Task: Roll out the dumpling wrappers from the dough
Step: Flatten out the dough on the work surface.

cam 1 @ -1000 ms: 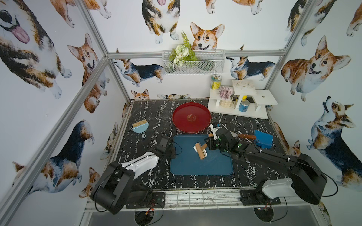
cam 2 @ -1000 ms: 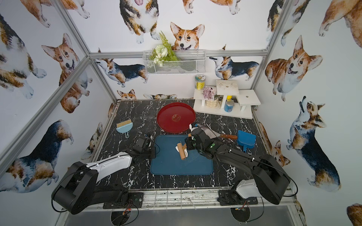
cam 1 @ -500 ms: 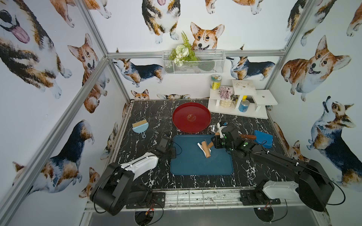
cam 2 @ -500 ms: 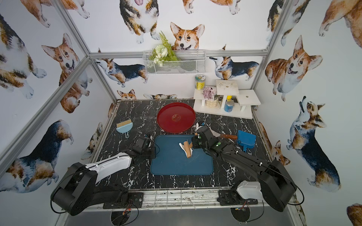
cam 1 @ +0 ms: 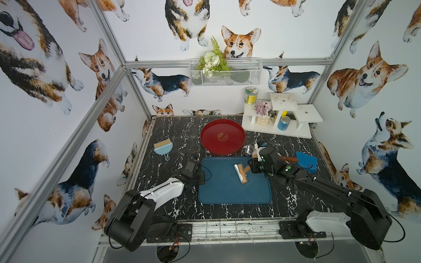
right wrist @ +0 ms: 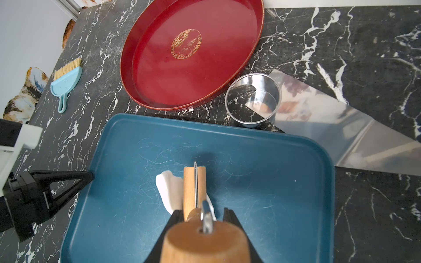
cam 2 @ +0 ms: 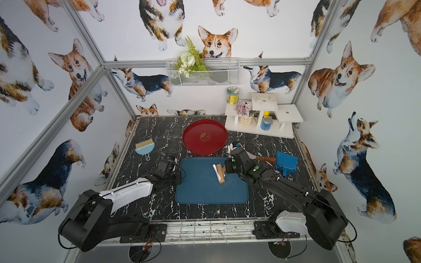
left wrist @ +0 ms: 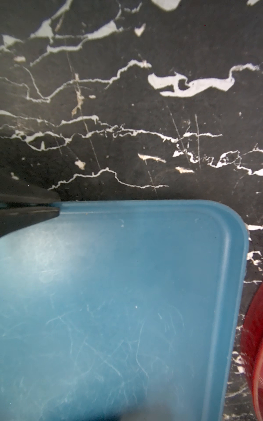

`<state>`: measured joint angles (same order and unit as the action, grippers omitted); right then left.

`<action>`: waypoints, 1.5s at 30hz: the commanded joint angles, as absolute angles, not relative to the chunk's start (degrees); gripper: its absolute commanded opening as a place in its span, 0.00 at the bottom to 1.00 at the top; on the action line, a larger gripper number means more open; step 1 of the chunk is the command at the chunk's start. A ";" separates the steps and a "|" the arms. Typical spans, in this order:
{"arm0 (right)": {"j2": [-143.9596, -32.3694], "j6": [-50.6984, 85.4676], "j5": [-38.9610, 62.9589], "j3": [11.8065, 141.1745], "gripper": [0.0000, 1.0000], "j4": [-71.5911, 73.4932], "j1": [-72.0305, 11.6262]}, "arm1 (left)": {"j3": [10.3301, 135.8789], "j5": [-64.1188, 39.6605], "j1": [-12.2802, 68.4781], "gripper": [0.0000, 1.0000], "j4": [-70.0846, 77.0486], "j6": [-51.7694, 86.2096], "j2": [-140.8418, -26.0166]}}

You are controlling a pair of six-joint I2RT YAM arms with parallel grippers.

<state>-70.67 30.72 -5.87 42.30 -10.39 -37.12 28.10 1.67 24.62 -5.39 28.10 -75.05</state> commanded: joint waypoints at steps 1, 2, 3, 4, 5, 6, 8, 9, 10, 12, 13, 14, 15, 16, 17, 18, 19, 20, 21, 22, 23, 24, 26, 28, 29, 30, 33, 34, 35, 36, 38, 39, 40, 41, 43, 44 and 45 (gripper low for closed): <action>-72.25 26.40 -6.59 41.50 0.00 -23.85 -38.97 | 28.13 2.99 24.52 0.00 -3.82 26.98 -74.62; -72.94 26.82 -6.53 41.65 0.00 -23.45 -39.85 | 28.13 2.94 24.56 0.00 -3.77 26.98 -74.62; -73.63 27.24 -6.44 41.66 0.00 -23.15 -40.43 | 28.15 2.90 24.55 0.00 -3.74 26.98 -74.66; -74.41 27.71 -6.25 41.75 0.00 -22.82 -41.07 | 28.21 2.83 24.56 0.00 -3.77 26.91 -74.79; -75.07 28.30 -6.15 41.75 0.00 -22.53 -41.44 | 28.21 2.88 24.53 0.00 -3.78 26.93 -74.79; -75.53 28.70 -6.08 41.66 0.00 -22.20 -41.55 | 28.21 2.85 24.57 0.00 -3.82 26.90 -74.79; -76.13 29.39 -5.97 41.49 0.00 -21.63 -41.57 | 28.21 2.80 24.54 0.00 -3.84 26.89 -74.66; -76.20 29.52 -5.98 41.48 0.00 -21.47 -41.57 | 28.08 2.74 24.47 0.00 -3.81 26.89 -74.62; -76.17 29.62 -5.97 41.48 0.00 -21.28 -41.57 | 28.08 2.74 24.49 0.00 -3.78 26.88 -74.53; -76.20 29.71 -6.24 41.53 0.00 -20.92 -41.57 | 27.93 2.75 24.50 0.00 -3.68 26.89 -74.36; -76.33 29.73 -6.24 41.64 0.00 -20.99 -41.53 | 27.95 2.77 24.47 0.00 -3.69 26.82 -74.36; -76.53 29.71 -6.08 41.68 0.00 -20.92 -41.57 | 27.94 2.79 24.49 0.00 -3.65 26.82 -74.35; -76.63 29.71 -5.81 41.66 0.00 -20.77 -41.57 | 27.95 2.73 24.48 0.00 -3.68 26.82 -74.36; -76.89 29.70 -5.65 41.70 0.00 -20.61 -41.57 | 27.95 2.75 24.53 0.00 -3.64 26.81 -74.27; -77.12 29.70 -5.47 41.68 0.00 -20.57 -41.57 | 27.97 2.71 24.45 0.00 -3.58 26.74 -74.27; -77.32 29.75 -5.30 41.75 0.00 -20.50 -41.57 | 27.90 2.71 24.47 0.00 -3.58 26.81 -74.18; -77.57 29.79 -5.19 41.75 0.00 -20.39 -41.57 | 27.88 2.73 24.45 0.00 -3.53 26.80 -74.18; -77.69 29.79 -5.10 41.79 0.00 -20.30 -41.57 | 27.86 2.73 24.44 0.00 -3.52 26.81 -74.09; -77.83 29.80 -5.03 41.84 0.00 -20.22 -41.65 | 27.85 2.73 24.44 0.00 -3.52 26.81 -74.10; -77.95 29.80 -5.02 41.91 0.00 -20.13 -41.73 | 27.86 2.75 24.46 0.00 -3.55 26.80 -74.09; -77.94 29.80 -4.99 42.00 0.00 -20.10 -41.67 | 27.86 2.78 24.43 0.00 -3.60 26.75 -74.16; -77.96 29.73 -4.88 42.08 0.00 -20.04 -41.75 | 27.88 2.75 24.50 0.00 -3.52 26.79 -74.18; -78.09 29.75 -4.76 42.36 0.00 -20.11 -42.01 | 27.91 2.73 24.43 0.00 -3.53 26.81 -74.20; -78.38 29.71 -4.59 42.60 0.00 -19.95 -42.26 | 27.87 2.74 24.44 0.00 -3.51 26.76 -74.21; -78.51 29.71 -4.48 42.70 0.00 -19.87 -42.43 | 27.87 2.76 24.43 0.00 -3.52 26.81 -74.19; -78.66 29.79 -4.44 42.78 0.00 -19.82 -42.60 | 27.86 2.66 24.46 0.00 -3.57 26.81 -74.18; -79.14 30.27 -3.84 42.95 0.00 -19.22 -43.09 | 27.86 2.68 24.43 0.00 -3.53 26.76 -74.18; -79.33 30.40 -3.58 42.98 0.00 -18.91 -43.23 | 27.86 2.65 24.43 0.00 -3.57 26.81 -74.18; -79.41 30.57 -3.39 43.01 0.00 -18.70 -43.42 | 27.86 2.65 24.43 0.00 -3.54 26.81 -74.18; -79.62 30.72 -3.26 43.17 0.00 -18.60 -43.59 | 27.86 2.65 24.44 0.00 -3.53 26.76 -74.18; -79.89 30.85 -3.21 43.41 0.00 -18.37 -43.85 | 27.86 2.66 24.44 0.00 -3.57 26.74 -74.18; -79.98 30.93 -3.24 43.45 0.00 -18.28 -43.88 | 27.86 2.65 24.45 0.00 -3.53 26.85 -74.18; -80.14 30.94 -3.16 43.57 0.00 -18.22 -43.97 | 27.86 2.64 24.44 0.00 -3.52 26.83 -74.18; -80.24 30.95 -3.08 43.62 0.00 -18.11 -44.04 | 27.86 2.60 24.46 0.00 -3.48 26.81 -74.18; -80.59 31.03 -2.94 43.84 0.00 -18.02 -44.30 | 27.94 2.60 24.46 0.00 -3.47 26.76 -74.29; -80.67 31.03 -2.82 43.86 0.00 -17.86 -44.36 | 27.95 2.55 24.43 0.00 -3.51 26.78 -74.35; -80.81 31.03 -2.75 43.99 0.00 -17.76 -44.48 | 27.95 2.57 24.44 0.00 -3.43 26.81 -74.37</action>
<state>-79.15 32.82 -4.16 44.97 -3.60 -43.88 27.77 2.59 24.40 -6.00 27.99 -74.61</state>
